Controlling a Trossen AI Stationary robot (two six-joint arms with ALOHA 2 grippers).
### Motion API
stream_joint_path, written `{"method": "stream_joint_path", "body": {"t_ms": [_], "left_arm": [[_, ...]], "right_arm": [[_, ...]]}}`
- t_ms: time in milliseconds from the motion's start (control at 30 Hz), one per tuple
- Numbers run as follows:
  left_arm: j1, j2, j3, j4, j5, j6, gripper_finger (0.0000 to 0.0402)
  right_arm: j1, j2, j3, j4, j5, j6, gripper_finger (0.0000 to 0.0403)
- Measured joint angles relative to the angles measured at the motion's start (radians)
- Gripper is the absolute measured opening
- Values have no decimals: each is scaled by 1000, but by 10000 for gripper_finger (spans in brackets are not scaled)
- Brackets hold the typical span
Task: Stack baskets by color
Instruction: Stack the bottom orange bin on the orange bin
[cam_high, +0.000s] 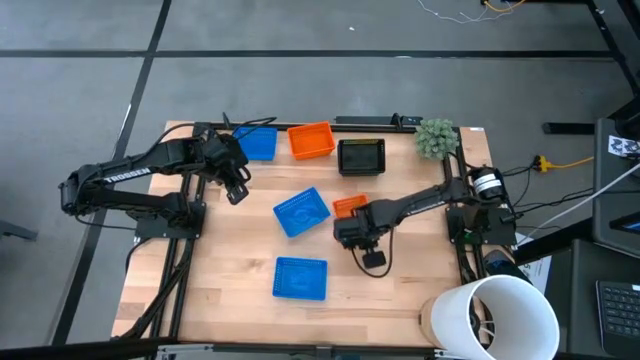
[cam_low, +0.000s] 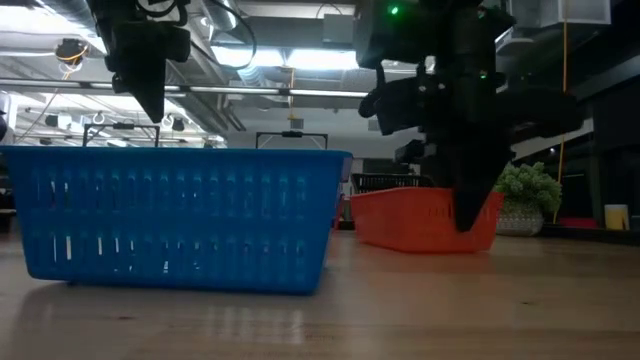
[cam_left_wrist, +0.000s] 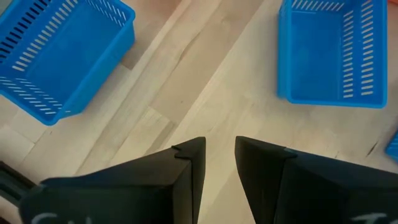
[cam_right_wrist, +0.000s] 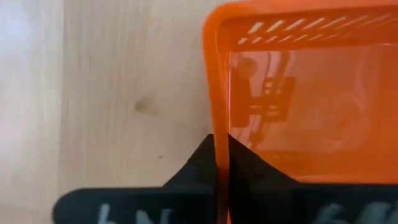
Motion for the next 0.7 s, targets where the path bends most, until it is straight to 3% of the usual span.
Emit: {"method": "stream_joint_path", "body": {"t_ms": [367, 533, 700], "left_arm": [[0, 0, 0, 0, 0, 0, 79], [0, 0, 0, 0, 0, 29, 79], [0, 0, 0, 0, -1, 53, 79]], "right_arm": [[43, 2, 253, -279, 171, -60, 2], [36, 1, 379, -322, 332, -215, 1], [-31, 1, 450, -250, 433, -423, 1]]}}
